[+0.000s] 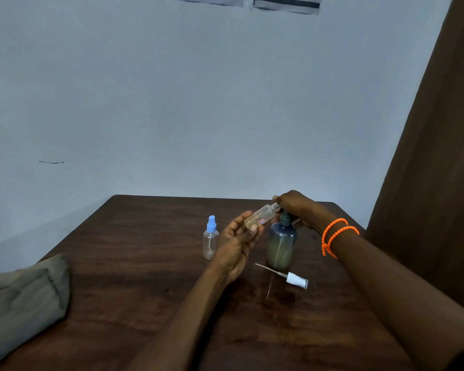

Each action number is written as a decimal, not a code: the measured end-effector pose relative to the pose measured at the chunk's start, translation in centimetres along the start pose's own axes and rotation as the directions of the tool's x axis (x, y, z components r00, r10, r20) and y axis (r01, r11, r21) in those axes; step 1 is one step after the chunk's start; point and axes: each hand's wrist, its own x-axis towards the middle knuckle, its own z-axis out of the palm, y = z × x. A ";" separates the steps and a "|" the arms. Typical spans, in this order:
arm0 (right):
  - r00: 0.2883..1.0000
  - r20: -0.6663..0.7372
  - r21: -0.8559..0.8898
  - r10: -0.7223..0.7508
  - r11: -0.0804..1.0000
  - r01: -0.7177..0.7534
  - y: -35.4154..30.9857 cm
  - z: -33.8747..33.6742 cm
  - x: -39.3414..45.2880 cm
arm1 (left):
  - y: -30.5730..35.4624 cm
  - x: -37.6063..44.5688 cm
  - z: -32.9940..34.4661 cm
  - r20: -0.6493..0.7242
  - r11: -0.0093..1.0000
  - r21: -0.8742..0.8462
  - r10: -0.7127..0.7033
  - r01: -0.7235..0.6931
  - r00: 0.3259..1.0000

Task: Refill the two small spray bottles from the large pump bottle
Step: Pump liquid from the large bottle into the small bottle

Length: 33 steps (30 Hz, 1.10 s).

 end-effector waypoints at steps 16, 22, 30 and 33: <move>1.000 0.019 0.023 -0.015 1.000 0.014 0.0 0.1 0.2 | 0.1 0.2 0.1 -0.015 1.000 -0.006 -0.006 0.006 1.000; 0.999 0.013 -0.086 -0.031 0.996 0.032 -0.6 -0.5 -0.4 | 0.1 0.0 0.1 -0.007 1.000 -0.025 -0.017 0.017 1.000; 1.000 0.008 -0.061 -0.017 0.998 0.017 -0.1 -0.1 -0.4 | 0.1 -0.2 0.3 -0.020 0.999 -0.029 -0.016 0.016 1.000; 1.000 0.027 -0.095 -0.015 0.995 0.018 -0.7 -0.5 -0.4 | 0.0 -0.2 0.4 -0.014 0.999 -0.035 -0.024 0.024 1.000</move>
